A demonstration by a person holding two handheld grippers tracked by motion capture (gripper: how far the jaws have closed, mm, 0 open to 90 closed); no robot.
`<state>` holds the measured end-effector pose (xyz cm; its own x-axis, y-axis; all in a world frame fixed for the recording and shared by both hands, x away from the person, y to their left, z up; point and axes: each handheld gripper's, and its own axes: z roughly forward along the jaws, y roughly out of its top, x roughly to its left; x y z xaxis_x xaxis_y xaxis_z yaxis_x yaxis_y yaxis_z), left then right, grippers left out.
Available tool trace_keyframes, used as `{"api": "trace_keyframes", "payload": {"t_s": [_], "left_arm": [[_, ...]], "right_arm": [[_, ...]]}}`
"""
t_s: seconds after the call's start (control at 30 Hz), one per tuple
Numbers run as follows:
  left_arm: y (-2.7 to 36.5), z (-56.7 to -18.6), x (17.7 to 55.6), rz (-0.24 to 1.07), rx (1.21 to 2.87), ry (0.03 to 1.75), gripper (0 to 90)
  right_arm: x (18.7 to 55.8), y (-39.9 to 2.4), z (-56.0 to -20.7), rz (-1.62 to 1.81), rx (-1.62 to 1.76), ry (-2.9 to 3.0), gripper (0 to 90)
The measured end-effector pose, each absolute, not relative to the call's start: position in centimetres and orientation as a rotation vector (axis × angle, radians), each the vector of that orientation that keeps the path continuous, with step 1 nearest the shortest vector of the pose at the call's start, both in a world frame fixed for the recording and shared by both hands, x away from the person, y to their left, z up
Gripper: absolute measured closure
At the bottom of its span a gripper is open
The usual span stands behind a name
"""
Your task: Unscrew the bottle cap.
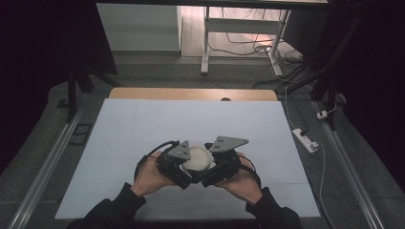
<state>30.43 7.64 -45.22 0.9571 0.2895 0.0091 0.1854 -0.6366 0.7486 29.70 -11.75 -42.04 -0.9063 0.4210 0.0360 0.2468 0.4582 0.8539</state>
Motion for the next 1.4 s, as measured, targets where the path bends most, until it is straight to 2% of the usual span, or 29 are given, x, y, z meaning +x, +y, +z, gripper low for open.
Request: {"api": "trace_keyframes", "payload": {"t_s": [0.2,0.73,1.03,1.17,1.23,1.4], "left_arm": [[7.7,-45.2,30.5,0.152,2.272,0.322,7.4],[7.8,-45.2,30.5,0.058,2.267,0.221,7.5],[7.8,-45.1,30.2,0.007,2.278,0.115,7.4],[7.8,-45.1,30.2,0.019,2.278,0.125,7.4],[8.0,-45.0,30.3,0.033,2.27,0.144,7.4],[8.2,-44.8,30.6,0.068,2.256,0.235,7.4]], "right_arm": [[29.8,-11.3,-42.4,1.466,0.555,2.54,5.6],[30.4,-11.9,-42.4,1.554,0.386,2.617,7.1],[31.5,-12.5,-42.6,1.672,0.134,2.731,6.9],[31.5,-12.5,-42.8,1.671,0.123,2.733,6.0],[31.3,-12.5,-42.5,1.657,0.174,2.695,0.5],[31.2,-13.1,-41.5,1.65,0.333,2.613,0.0]]}}
